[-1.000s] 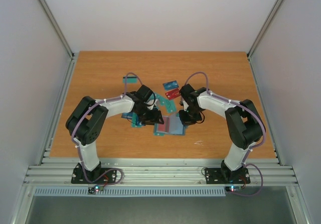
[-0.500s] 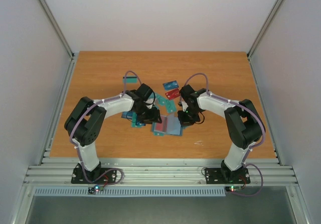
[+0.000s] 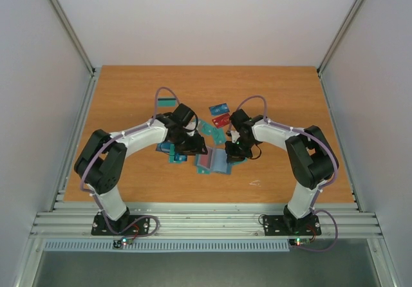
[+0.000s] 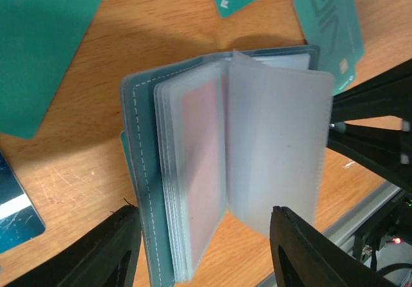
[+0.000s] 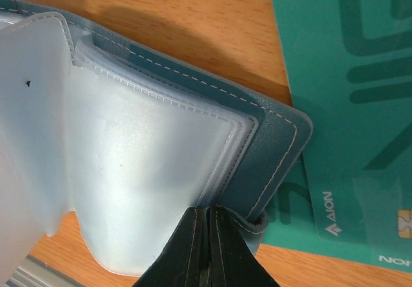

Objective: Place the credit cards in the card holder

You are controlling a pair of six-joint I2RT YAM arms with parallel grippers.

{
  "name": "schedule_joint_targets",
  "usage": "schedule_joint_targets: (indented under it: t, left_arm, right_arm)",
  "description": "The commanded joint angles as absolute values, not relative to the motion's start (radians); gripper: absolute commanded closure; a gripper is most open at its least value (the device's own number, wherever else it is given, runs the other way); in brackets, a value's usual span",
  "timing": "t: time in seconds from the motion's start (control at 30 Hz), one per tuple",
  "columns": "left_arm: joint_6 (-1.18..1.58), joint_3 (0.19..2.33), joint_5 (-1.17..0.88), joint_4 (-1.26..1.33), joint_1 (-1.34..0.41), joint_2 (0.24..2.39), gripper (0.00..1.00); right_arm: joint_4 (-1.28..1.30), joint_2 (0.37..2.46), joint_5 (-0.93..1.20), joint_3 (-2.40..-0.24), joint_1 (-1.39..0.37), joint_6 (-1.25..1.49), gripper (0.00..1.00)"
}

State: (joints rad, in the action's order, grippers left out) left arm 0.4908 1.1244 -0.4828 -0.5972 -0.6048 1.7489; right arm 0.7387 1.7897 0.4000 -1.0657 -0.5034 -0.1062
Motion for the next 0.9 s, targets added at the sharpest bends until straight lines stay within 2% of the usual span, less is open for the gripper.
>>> schedule_joint_targets:
  t: [0.0,0.7,0.87]
  left_arm:
    - [0.513,1.144,-0.515,-0.570,-0.617,1.712,0.44]
    - [0.515,1.295,-0.561,-0.554,-0.745,1.825,0.47]
    - [0.522,1.324,-0.594,-0.534,-0.760,1.883,0.51]
  right_arm:
    - [0.678,1.803,0.439,-1.039,-0.510,-0.076,0.99]
    - [0.676,1.711,0.375,-0.980,-0.501,-0.062,0.99]
    - [0.672,1.674,0.380,-0.957,-0.481,-0.057,0.99]
